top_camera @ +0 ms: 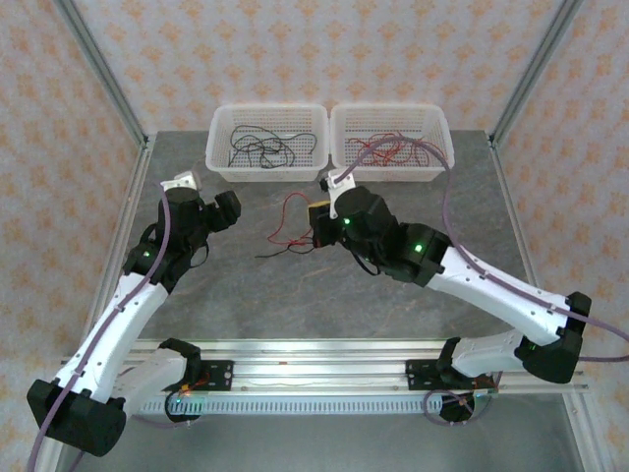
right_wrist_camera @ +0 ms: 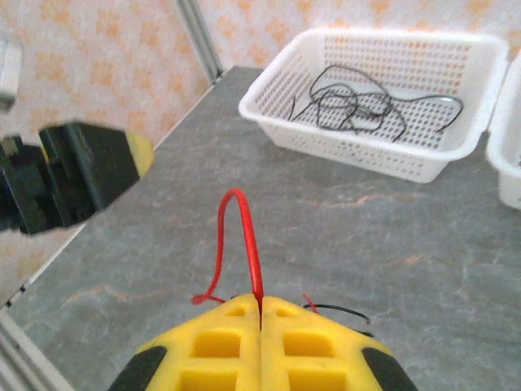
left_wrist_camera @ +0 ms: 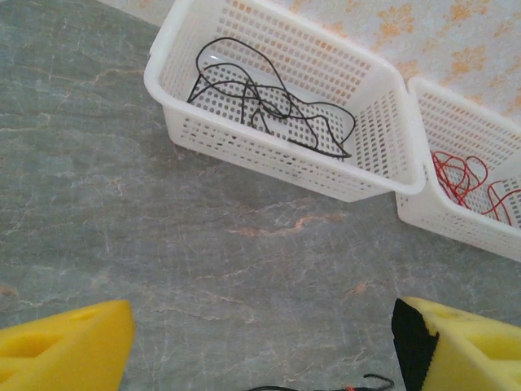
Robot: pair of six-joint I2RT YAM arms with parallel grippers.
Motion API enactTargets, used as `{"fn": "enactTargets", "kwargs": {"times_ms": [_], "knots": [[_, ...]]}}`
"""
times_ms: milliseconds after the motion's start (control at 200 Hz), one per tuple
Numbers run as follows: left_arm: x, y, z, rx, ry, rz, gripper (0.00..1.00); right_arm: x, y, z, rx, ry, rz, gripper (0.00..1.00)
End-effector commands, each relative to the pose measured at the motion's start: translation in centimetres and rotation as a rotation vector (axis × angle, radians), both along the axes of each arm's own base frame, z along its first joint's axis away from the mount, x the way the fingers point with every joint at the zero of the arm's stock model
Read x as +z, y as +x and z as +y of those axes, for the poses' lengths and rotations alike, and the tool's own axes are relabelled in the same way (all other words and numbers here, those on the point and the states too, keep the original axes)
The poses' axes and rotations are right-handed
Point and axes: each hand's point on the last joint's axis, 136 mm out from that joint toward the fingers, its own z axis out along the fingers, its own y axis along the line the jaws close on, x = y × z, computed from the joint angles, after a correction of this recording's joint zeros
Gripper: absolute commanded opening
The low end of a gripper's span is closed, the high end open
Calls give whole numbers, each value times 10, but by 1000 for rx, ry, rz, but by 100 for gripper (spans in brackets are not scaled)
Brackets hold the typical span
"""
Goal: Untangle the cables
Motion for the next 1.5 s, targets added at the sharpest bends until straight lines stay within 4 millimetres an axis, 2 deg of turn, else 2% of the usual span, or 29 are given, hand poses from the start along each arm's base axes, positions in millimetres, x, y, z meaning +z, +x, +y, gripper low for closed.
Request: {"fn": "enactTargets", "kwargs": {"times_ms": [0,210,410,601,766,921,1066,1176,1301,1497], "knots": [[-8,-7,1,9,-12,15,84,29,10,-23,-74,-19,-69,0],[-27,-13,-6,-4,-36,45,82,62,24,-36,-121,12,-126,0],[-48,-16,-15,-22,-53,75,82,84,31,-34,-129,4,-161,0],[-55,-15,-30,-59,-58,82,80,104,36,-32,-134,0,-185,0],[-47,-17,-62,-173,-56,2,76,117,42,-34,-162,-14,-200,0],[-39,-29,-98,-296,-32,-133,70,118,46,-31,-168,-23,-197,0],[-42,-37,-129,-391,23,-220,70,118,49,-26,-163,-24,-192,0],[-48,-29,-143,-419,48,-240,73,119,49,-21,-148,-10,-186,0],[-58,-14,-152,-408,79,-254,77,120,48,-16,-123,11,-177,0],[-87,15,-150,-313,204,-191,78,119,45,-13,-104,24,-162,0]]}}
